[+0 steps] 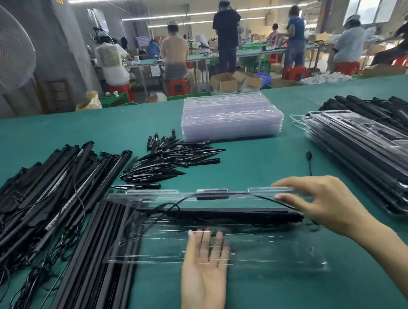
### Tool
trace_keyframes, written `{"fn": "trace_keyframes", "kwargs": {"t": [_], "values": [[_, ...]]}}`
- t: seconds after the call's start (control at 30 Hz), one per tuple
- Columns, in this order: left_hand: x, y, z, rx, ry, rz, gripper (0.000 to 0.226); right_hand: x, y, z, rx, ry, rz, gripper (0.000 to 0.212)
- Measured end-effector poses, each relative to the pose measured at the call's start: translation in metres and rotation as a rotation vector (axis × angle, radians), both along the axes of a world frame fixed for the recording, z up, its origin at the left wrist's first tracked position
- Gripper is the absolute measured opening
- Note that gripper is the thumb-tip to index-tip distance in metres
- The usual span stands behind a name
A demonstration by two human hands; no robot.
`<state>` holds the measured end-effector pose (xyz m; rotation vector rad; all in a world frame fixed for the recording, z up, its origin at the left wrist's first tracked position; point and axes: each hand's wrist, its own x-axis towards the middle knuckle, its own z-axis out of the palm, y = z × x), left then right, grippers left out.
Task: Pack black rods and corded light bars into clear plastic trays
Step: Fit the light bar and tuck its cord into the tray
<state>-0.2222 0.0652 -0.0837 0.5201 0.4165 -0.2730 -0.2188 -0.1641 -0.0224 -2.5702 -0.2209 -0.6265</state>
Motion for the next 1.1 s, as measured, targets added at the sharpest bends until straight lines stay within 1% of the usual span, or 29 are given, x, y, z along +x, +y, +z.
{"fn": "trace_keyframes", "kwargs": {"t": [0.03, 0.07, 0.13, 0.2, 0.3, 0.4, 0.47, 0.53, 0.6, 0.63, 0.67, 0.77, 0.8, 0.87, 0.93, 0.97, 1.0, 1.03, 1.07, 1.1], "values": [[-0.001, 0.0, 0.001, 0.015, 0.002, -0.01, 0.03, 0.002, 0.002, -0.001, 0.05, -0.08, -0.037, 0.049], [-0.002, 0.0, 0.003, 0.034, 0.002, -0.034, 0.025, 0.004, 0.004, -0.001, 0.1, -0.133, -0.062, 0.046], [-0.003, 0.002, 0.003, 0.066, -0.003, -0.088, 0.035, 0.01, 0.008, 0.001, 0.164, -0.175, -0.097, 0.045], [-0.003, 0.004, 0.005, 0.099, -0.058, -0.129, 0.042, 0.016, 0.009, 0.004, 0.181, -0.16, -0.116, 0.045], [-0.002, 0.006, 0.012, 0.168, -0.149, -0.142, 0.049, 0.026, 0.007, 0.01, 0.22, -0.088, -0.153, 0.044], [0.0, 0.01, 0.018, 0.238, -0.231, -0.127, 0.069, 0.04, 0.001, 0.015, 0.28, 0.038, -0.169, 0.041], [0.002, 0.014, 0.022, 0.276, -0.259, -0.107, 0.075, 0.049, -0.003, 0.017, 0.327, 0.144, -0.173, 0.036], [0.003, 0.017, 0.025, 0.293, -0.274, -0.092, 0.078, 0.055, -0.009, 0.014, 0.364, 0.219, -0.176, 0.034], [0.001, 0.017, 0.024, 0.28, -0.255, -0.111, 0.072, 0.057, -0.014, 0.009, 0.387, 0.243, -0.192, 0.035], [0.0, 0.017, 0.021, 0.261, -0.222, -0.128, 0.066, 0.057, -0.016, 0.005, 0.368, 0.216, -0.214, 0.036], [-0.001, 0.017, 0.018, 0.234, -0.174, -0.145, 0.059, 0.058, -0.019, 0.001, 0.302, 0.162, -0.256, 0.038], [-0.007, 0.015, 0.007, 0.15, -0.023, -0.198, 0.048, 0.061, -0.025, -0.009, -0.046, -0.047, -0.43, 0.039], [-0.009, 0.015, 0.006, 0.129, 0.006, -0.218, 0.045, 0.061, -0.025, -0.011, -0.126, -0.086, -0.457, 0.039], [-0.01, 0.015, 0.006, 0.095, 0.047, -0.238, 0.04, 0.062, -0.023, -0.015, -0.223, -0.119, -0.471, 0.033], [-0.01, 0.014, 0.009, 0.068, 0.093, -0.257, 0.038, 0.062, -0.018, -0.022, -0.271, -0.139, -0.493, 0.027], [-0.01, 0.013, 0.01, 0.061, 0.112, -0.266, 0.037, 0.06, -0.013, -0.025, -0.289, -0.159, -0.477, 0.029], [-0.011, 0.013, 0.011, 0.059, 0.125, -0.273, 0.036, 0.057, -0.007, -0.028, -0.305, -0.169, -0.414, 0.034], [-0.011, 0.012, 0.011, 0.06, 0.135, -0.277, 0.036, 0.053, -0.001, -0.03, -0.307, -0.126, -0.299, 0.041], [-0.011, 0.012, 0.011, 0.059, 0.141, -0.281, 0.037, 0.048, 0.006, -0.033, -0.3, -0.004, -0.16, 0.051], [-0.011, 0.012, 0.011, 0.058, 0.142, -0.284, 0.038, 0.044, 0.011, -0.037, -0.318, 0.169, -0.037, 0.064]]}}
